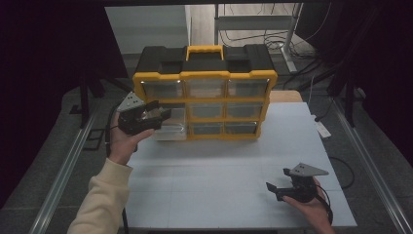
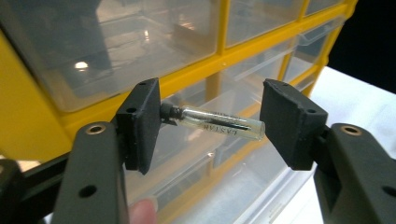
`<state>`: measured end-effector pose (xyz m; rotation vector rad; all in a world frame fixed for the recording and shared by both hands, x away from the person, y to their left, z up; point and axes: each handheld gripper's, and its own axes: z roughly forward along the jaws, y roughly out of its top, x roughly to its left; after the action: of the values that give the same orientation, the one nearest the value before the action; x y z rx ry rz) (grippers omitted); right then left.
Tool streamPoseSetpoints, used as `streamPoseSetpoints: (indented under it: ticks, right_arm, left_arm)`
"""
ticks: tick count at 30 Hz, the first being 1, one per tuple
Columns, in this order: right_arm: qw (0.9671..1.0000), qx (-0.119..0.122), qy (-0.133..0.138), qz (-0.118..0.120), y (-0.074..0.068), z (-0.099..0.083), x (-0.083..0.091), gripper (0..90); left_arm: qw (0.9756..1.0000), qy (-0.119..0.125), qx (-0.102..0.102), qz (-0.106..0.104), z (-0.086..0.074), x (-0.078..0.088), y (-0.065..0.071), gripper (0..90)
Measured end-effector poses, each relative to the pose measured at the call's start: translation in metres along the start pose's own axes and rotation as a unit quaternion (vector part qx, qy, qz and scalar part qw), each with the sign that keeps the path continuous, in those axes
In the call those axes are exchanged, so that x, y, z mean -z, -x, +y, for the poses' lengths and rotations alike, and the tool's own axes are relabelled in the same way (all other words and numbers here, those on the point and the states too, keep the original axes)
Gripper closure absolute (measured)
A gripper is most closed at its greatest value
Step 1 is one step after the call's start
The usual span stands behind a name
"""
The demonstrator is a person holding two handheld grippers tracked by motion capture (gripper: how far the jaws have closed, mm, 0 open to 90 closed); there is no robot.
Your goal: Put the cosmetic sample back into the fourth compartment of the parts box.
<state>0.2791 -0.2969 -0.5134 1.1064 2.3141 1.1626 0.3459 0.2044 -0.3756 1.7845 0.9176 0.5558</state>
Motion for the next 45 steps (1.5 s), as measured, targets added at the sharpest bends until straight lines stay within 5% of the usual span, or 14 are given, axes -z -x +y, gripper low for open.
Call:
streamPoseSetpoints:
  ticks: [3, 5, 23, 36, 45]
  right_arm:
    - [1.0, 0.0, 0.0, 0.0, 0.0, 0.0, 0.0, 12.0]
    - [1.0, 0.0, -0.001, 0.0, 0.0, 0.0, 0.0, 12.0]
    - [1.0, -0.003, 0.004, 0.002, 0.002, -0.001, 0.002, 12.0]
    - [1.0, 0.0, 0.004, 0.0, 0.0, 0.002, 0.0, 12.0]
    - [1.0, 0.001, 0.006, 0.001, 0.0, 0.004, -0.001, 12.0]
  left_arm:
    - [1.0, 0.006, 0.001, 0.001, 0.001, 0.002, 0.003, 23.1]
    - [1.0, 0.006, 0.002, -0.006, 0.001, 0.004, 0.004, 21.0]
    - [0.9967, 0.005, -0.002, -0.082, -0.011, 0.016, 0.023, 20.7]
    - [0.9948, -0.008, 0.004, -0.102, -0.034, 0.038, 0.047, 20.7]
    - [0.9956, -0.029, 0.007, -0.088, -0.065, 0.043, 0.058, 21.2]
